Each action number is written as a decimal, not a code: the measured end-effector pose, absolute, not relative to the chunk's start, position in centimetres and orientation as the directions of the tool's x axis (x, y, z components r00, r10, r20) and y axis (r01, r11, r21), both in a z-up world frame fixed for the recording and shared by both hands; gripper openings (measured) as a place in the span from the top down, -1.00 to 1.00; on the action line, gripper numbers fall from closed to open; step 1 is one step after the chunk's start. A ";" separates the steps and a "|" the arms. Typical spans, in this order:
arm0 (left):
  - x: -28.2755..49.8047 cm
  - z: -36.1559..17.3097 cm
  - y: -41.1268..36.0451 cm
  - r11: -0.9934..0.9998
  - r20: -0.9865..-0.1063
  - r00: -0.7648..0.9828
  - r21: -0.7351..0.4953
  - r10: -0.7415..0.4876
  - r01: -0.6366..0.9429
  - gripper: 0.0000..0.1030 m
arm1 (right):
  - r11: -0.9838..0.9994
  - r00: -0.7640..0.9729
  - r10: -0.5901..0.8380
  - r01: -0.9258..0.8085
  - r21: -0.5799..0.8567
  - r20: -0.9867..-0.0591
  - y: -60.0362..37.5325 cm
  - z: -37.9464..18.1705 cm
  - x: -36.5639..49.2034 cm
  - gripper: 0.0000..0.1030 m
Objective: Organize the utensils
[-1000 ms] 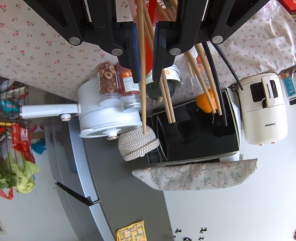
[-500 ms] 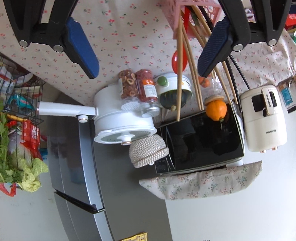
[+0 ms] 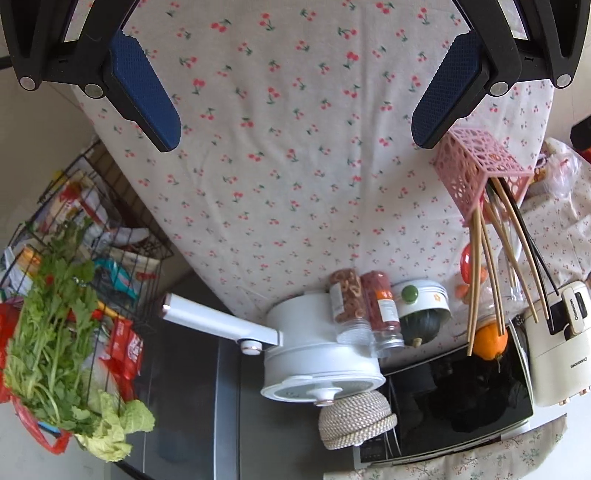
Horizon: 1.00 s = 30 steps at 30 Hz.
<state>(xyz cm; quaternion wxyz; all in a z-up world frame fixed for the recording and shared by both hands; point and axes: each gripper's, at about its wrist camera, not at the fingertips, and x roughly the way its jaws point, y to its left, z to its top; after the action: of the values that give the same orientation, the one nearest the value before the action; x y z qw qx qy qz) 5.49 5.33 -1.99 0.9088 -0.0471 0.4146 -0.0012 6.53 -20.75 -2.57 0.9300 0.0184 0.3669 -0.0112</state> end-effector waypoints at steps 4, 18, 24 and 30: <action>4.1 -2.0 3.5 0.998 -0.714 0.700 -0.036 0.015 -0.058 -1.00 | 0.999 0.743 -0.006 0.035 0.030 -0.670 -23.0 -2.1 4.7 -0.99; 3.4 -2.1 0.5 0.998 -0.733 0.680 -0.032 0.012 -0.051 -1.00 | 0.999 0.741 0.041 -0.025 0.034 -0.670 -23.9 -2.3 3.8 -0.99; 3.3 -2.2 0.4 0.998 -0.741 0.672 -0.033 0.005 -0.044 -1.00 | 0.999 0.745 0.029 -0.011 0.031 -0.666 -24.2 -2.3 3.7 -0.99; 3.2 -2.3 0.3 0.999 -0.748 0.664 -0.022 0.012 -0.044 -1.00 | 0.999 0.748 0.031 -0.028 0.015 -0.663 -23.4 -2.3 3.7 -0.99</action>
<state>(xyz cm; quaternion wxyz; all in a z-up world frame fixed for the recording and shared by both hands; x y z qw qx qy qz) 3.25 0.26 -2.29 0.9119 -0.0191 0.4097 0.0154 3.72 -23.38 -2.32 0.9349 0.0021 0.3545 0.0157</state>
